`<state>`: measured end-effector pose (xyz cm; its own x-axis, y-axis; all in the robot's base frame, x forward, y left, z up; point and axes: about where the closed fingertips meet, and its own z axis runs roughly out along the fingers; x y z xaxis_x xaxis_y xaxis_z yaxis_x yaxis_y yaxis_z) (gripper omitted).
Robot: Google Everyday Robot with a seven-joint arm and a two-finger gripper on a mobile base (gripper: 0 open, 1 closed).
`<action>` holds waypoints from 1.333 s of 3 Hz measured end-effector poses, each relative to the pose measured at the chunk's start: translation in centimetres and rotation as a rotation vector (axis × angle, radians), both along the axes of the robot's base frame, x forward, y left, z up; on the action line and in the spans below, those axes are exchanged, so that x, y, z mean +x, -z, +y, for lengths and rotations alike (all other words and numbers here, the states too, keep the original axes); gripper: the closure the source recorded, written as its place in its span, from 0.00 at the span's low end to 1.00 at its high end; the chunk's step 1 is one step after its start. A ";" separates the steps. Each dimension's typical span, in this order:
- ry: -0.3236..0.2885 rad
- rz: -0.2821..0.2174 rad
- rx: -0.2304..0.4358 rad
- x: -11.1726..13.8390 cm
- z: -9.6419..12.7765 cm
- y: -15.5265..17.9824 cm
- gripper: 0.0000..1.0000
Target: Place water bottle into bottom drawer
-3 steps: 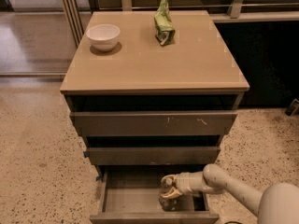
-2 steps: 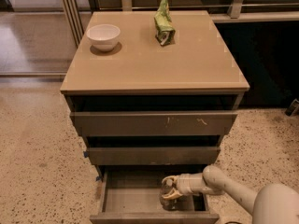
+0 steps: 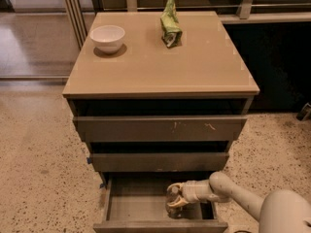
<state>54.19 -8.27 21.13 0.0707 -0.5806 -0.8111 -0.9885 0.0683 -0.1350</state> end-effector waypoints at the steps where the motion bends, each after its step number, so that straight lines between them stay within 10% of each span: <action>1: 0.000 0.000 0.000 0.0 0.0 -0.4 1.00; 4: 0.000 0.000 0.000 0.0 0.0 -0.4 0.39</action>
Offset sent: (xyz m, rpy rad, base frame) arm 0.0000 0.0001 0.0037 -0.0002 -0.0001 0.0003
